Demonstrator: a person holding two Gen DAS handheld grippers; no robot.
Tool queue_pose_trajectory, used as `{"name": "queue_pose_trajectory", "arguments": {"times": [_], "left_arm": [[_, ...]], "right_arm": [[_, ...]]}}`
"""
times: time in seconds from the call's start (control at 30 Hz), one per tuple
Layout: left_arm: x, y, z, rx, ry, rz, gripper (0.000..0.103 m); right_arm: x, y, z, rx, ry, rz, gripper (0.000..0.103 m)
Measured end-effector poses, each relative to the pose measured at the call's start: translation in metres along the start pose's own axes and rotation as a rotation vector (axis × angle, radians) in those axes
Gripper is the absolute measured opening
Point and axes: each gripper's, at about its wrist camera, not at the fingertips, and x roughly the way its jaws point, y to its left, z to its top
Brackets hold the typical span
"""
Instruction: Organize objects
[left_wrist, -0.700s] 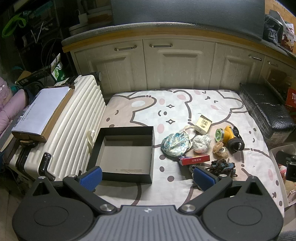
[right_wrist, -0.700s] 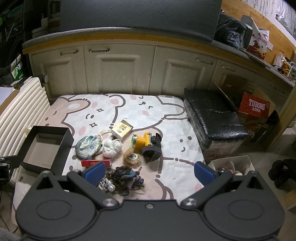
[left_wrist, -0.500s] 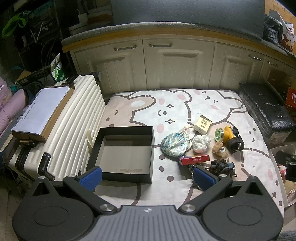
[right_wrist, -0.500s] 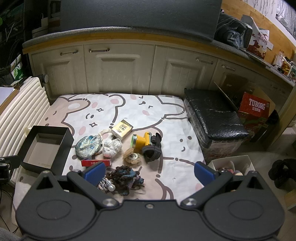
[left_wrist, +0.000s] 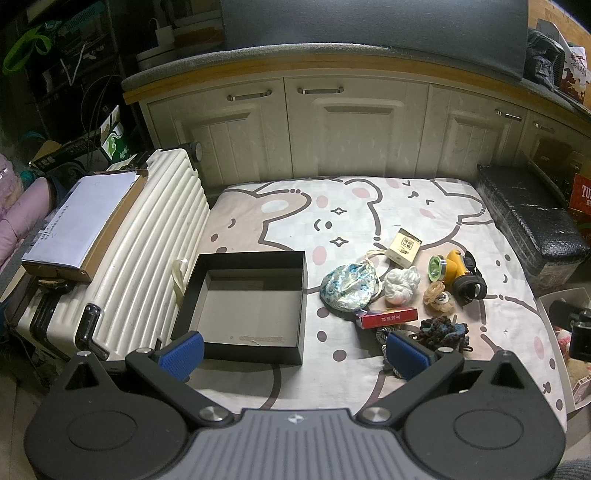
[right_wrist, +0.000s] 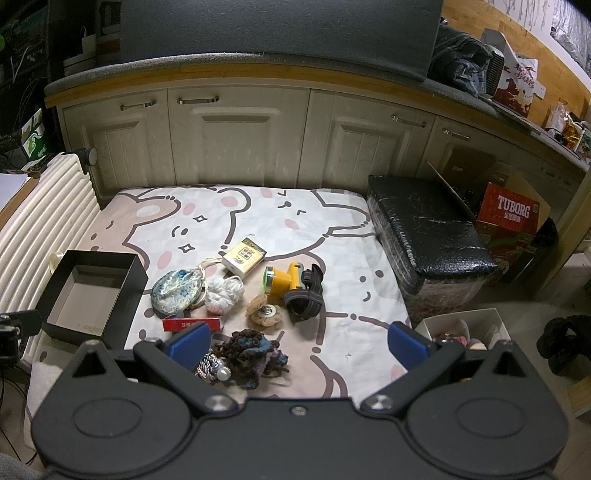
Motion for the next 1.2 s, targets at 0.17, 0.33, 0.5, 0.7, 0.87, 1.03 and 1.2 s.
{"name": "queue_pose_trajectory", "arguments": {"times": [0.17,0.33,0.5,0.7,0.87,1.03,1.2], "left_arm": [[-0.0001,0.0,0.0,0.0,0.0,0.0,0.103],[-0.0001,-0.0001,0.0,-0.001,0.0,-0.001,0.103],[0.0,0.0,0.0,-0.001,0.0,-0.001,0.103],[-0.0003,-0.0001,-0.0001,-0.002,0.001,-0.002,0.103],[-0.0003,0.0,0.0,-0.003,0.001,-0.002,0.103],[-0.0003,0.0,-0.0001,-0.002,0.001,-0.002,0.103],[-0.0009,-0.0075,-0.0013,-0.002,0.001,-0.003,0.103]], "right_arm": [[0.0001,-0.0003,-0.0003,0.0,0.001,0.0,0.103],[0.0003,-0.0004,0.0004,0.0,0.001,0.001,0.103],[0.0002,0.0007,0.0004,0.001,0.002,0.002,0.103],[0.002,0.0009,-0.0001,0.002,0.003,0.002,0.103],[0.0011,0.002,-0.0018,0.001,0.003,0.002,0.103],[0.0014,0.0017,-0.0017,0.002,0.004,0.004,0.103],[0.0013,0.0023,-0.0029,0.001,0.004,0.004,0.103]]}}
